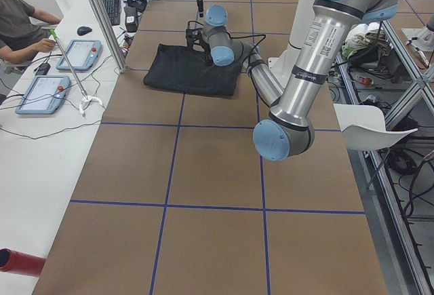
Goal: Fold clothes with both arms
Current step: 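Lower both grippers beside the shirt's near corners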
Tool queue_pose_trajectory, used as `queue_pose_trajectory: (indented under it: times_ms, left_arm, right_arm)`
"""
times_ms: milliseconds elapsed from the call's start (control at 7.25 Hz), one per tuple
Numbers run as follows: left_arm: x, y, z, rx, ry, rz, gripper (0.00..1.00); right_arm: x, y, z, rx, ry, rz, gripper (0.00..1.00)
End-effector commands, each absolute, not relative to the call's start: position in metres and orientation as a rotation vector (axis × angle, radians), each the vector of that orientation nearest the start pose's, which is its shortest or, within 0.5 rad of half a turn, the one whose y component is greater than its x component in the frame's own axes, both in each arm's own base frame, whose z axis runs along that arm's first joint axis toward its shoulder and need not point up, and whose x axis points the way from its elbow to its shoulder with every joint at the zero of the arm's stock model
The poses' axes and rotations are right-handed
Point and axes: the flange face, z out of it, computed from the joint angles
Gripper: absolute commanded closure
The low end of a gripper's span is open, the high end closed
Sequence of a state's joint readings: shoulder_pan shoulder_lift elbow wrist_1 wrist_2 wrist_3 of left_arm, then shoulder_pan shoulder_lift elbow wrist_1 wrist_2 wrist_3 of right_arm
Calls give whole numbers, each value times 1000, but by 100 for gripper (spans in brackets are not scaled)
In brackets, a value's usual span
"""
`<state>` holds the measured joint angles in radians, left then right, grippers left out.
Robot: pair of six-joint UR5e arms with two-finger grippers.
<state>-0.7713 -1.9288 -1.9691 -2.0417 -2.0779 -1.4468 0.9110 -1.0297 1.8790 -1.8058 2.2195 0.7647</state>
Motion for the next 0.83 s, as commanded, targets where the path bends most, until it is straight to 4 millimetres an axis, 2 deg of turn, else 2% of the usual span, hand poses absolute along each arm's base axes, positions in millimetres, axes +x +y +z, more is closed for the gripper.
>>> queue_pose_trajectory:
  times_ms: [0,138,276,414,551,689]
  left_arm:
    - [374,-440,275,129,1302,-279,0]
    - [396,-439,293,135,1288,-295,0]
    - [418,-436,314,142,1277,-297,0]
    - [448,-423,334,97,1257,-313,0]
    - [466,-409,342,83,1241,-304,0]
    - [475,-399,341,67,1243,-287,0]
  right_arm:
    - [-311,-477,262,72,-1027,10,1]
    - [-319,-450,297,100,-1119,47,1]
    - [-322,-432,312,118,-1185,100,1]
    - [-334,-421,311,81,-1205,143,1]
    - [-342,-414,308,53,-1216,159,1]
    - [-346,-409,304,31,-1230,179,1]
